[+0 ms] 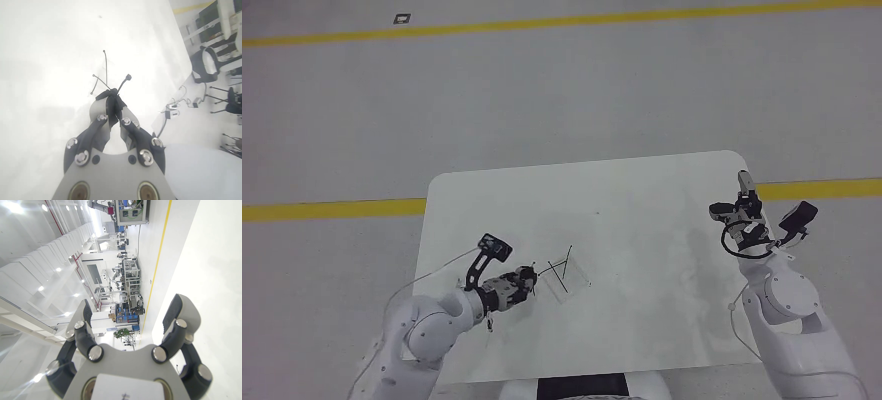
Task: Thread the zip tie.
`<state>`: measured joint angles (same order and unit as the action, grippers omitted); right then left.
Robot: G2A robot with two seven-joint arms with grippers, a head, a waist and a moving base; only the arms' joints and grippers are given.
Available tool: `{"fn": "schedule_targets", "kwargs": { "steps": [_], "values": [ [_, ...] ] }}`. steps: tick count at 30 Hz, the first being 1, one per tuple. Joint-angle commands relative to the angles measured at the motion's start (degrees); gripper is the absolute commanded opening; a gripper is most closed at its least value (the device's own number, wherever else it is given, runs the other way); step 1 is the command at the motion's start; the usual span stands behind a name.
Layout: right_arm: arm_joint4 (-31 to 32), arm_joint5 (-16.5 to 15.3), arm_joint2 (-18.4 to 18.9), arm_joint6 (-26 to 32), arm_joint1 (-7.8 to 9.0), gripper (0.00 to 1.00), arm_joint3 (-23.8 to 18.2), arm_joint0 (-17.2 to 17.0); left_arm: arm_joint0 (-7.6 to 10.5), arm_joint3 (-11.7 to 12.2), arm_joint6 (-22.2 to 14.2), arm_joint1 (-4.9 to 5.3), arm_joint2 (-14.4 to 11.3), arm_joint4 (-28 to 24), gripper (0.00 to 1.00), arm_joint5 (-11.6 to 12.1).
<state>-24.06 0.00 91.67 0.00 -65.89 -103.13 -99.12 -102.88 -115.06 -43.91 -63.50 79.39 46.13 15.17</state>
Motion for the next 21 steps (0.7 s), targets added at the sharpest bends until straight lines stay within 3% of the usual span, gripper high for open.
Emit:
{"fn": "schedule_targets", "kwargs": {
  "steps": [1, 6, 12, 14, 21],
  "values": [
    [0.0, 0.0, 0.0, 0.0, 0.0, 1.0, 0.0, 0.0, -1.11, -1.6, 2.22, 0.18, 0.34, 5.15, 0.0, -0.92],
    [0.0, 0.0, 0.0, 0.0, 0.0, 1.0, 0.0, 0.0, -4.79, -5.45, 7.79, 0.64, 0.22, 16.08, 0.0, -1.9],
    [0.0, 0.0, 0.0, 0.0, 0.0, 1.0, 0.0, 0.0, -8.06, -7.51, 14.48, 1.1, 0.2, 24.87, 0.0, -1.3],
    [0.0, 0.0, 0.0, 0.0, 0.0, 1.0, 0.0, 0.0, -8.78, -7.64, 16.09, 1.28, 0.51, 26.5, 0.0, -0.28],
    [0.0, 0.0, 0.0, 0.0, 0.0, 1.0, 0.0, 0.0, -8.78, -7.64, 16.09, 1.28, 0.51, 26.5, 0.0, -0.28]
  ]
}}
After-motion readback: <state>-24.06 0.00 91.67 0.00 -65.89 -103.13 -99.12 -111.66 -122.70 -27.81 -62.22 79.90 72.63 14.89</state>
